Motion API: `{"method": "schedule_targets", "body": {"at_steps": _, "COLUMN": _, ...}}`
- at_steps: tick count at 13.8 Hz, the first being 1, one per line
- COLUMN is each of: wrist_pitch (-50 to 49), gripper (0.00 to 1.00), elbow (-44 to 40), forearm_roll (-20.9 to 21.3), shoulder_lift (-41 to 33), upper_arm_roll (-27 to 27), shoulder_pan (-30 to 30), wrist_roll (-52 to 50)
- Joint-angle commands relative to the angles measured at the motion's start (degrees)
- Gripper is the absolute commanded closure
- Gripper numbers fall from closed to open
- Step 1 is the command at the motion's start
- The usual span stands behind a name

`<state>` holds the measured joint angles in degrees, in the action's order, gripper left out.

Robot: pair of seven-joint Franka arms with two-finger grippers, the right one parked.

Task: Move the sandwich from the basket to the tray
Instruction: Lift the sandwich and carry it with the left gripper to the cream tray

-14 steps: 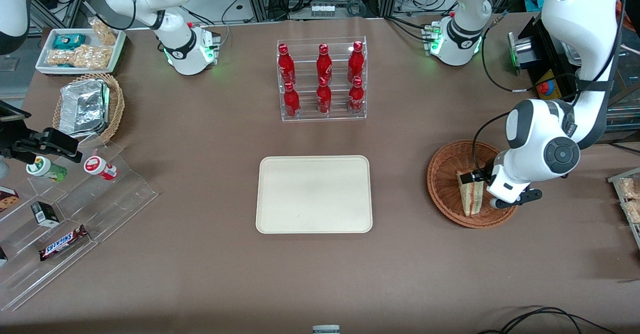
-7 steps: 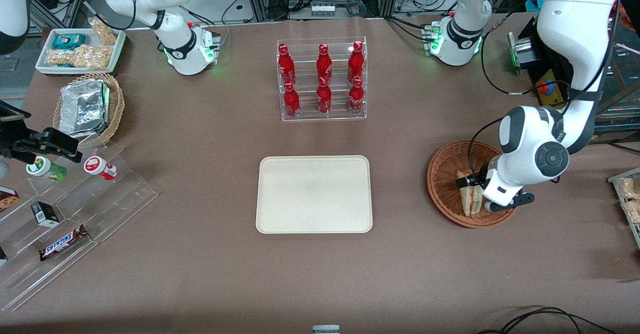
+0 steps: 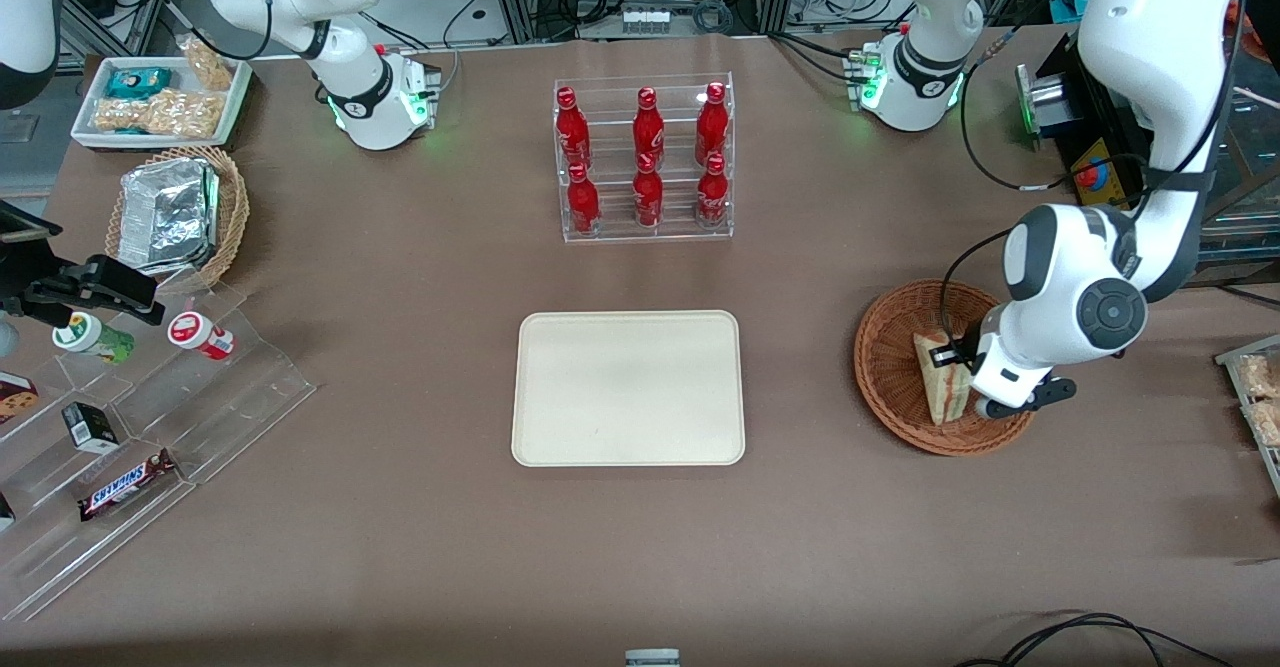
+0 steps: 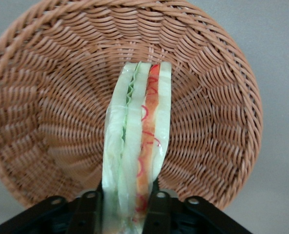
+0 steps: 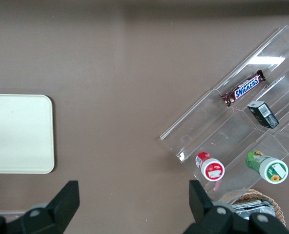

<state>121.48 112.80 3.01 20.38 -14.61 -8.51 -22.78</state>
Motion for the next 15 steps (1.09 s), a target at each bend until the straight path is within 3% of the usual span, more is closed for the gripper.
{"method": "schedule_targets", "body": {"at_steps": 1, "wrist_pitch": -5.7, "gripper": 0.99, "elbow": -1.3, "forearm_roll": -0.2, "shoulder_lift": -3.8, "upper_arm_roll": -0.9, "shoulder_pan": 0.5, "wrist_roll": -1.9}}
{"method": "schedule_targets", "body": {"at_steps": 4, "wrist_pitch": -9.6, "gripper": 0.97, "elbow": -2.1, "forearm_roll": -0.1, "shoulder_lift": -6.8, "upper_arm_roll": -4.8, "shoulder_pan": 1.4, "wrist_roll": -5.0}}
{"method": "schedule_targets", "body": {"at_steps": 8, "wrist_pitch": -9.4, "gripper": 0.94, "elbow": -3.3, "forearm_roll": 0.6, "shoulder_lift": -6.6, "upper_arm_roll": -15.1, "shoulder_pan": 5.4, "wrist_roll": -12.2}}
{"method": "schedule_targets", "body": {"at_steps": 11, "wrist_pitch": -9.6, "gripper": 0.93, "elbow": -10.3, "forearm_roll": 1.8, "shoulder_lift": 0.0, "upper_arm_roll": -15.3, "shoulder_pan": 13.1, "wrist_roll": -13.6}}
{"method": "schedule_targets", "body": {"at_steps": 13, "wrist_pitch": -9.6, "gripper": 0.85, "elbow": -16.4, "forearm_roll": 8.1, "shoulder_lift": 6.6, "upper_arm_roll": -15.3, "shoulder_pan": 18.8, "wrist_roll": -14.3}}
{"method": "schedule_targets", "body": {"at_steps": 15, "wrist_pitch": -9.5, "gripper": 0.84, "elbow": -22.7, "forearm_roll": 9.9, "shoulder_lift": 12.9, "upper_arm_roll": -15.1, "shoulder_pan": 22.4, "wrist_roll": -18.5}}
